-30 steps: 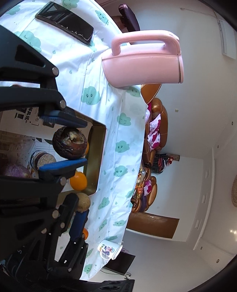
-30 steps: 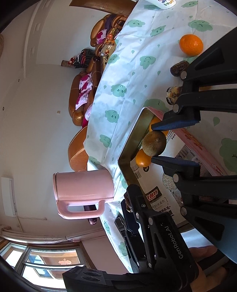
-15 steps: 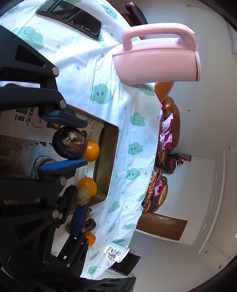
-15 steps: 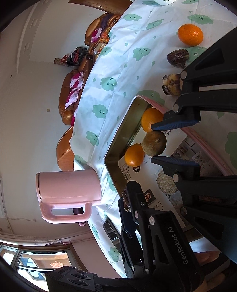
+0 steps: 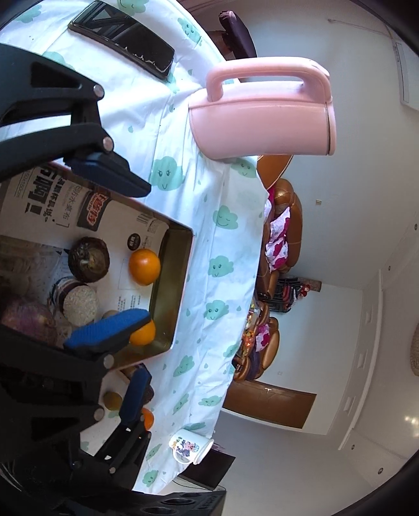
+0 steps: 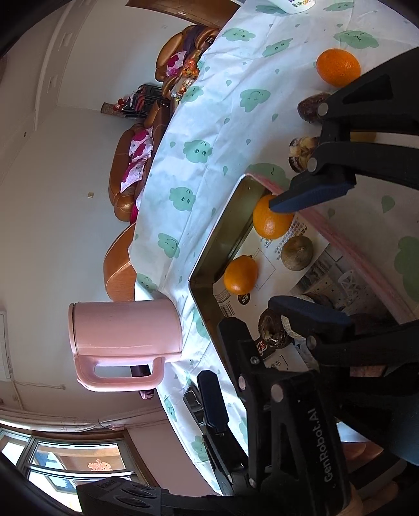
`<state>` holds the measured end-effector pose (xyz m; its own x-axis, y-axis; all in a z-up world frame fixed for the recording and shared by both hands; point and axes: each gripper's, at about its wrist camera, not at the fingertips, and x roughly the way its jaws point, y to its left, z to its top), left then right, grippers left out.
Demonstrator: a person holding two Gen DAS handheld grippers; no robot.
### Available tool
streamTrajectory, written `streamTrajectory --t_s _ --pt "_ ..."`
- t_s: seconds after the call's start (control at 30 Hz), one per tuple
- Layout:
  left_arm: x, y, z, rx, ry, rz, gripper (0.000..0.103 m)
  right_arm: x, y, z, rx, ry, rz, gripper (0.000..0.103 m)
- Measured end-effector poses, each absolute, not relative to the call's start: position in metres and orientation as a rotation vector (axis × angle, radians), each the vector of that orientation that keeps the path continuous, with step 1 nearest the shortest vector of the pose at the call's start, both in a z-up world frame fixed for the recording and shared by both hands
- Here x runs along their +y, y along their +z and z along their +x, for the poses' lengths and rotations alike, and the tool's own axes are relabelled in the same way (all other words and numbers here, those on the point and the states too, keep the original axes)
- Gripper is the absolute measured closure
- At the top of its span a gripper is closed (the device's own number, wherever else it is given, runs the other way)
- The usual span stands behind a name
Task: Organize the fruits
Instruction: 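Grasp an orange with the right tool while the left tool grasps a small yellow fruit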
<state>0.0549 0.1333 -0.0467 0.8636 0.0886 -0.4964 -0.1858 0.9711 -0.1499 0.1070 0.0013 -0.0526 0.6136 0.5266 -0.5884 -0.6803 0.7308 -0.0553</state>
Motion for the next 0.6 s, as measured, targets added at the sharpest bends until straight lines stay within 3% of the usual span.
streamTrajectory --t_s 0.2,0.27,0.37,0.6 --pt "0.087 -0.033 0.056 0.467 0.056 -0.14 0.029 -0.082 -0.042 0.126 0.575 0.547 -0.24 0.042" --pt "0.068 -0.031 0.061 0.466 0.025 -0.122 0.024 -0.108 -0.044 0.14 0.589 0.459 -0.226 0.038" --pt "0.04 -0.031 0.07 0.474 -0.007 -0.085 0.02 -0.137 -0.053 0.164 0.661 0.392 -0.166 0.036" --pt "0.003 -0.046 0.098 0.557 -0.058 -0.041 0.02 -0.144 -0.079 0.201 0.823 0.414 -0.125 0.036"
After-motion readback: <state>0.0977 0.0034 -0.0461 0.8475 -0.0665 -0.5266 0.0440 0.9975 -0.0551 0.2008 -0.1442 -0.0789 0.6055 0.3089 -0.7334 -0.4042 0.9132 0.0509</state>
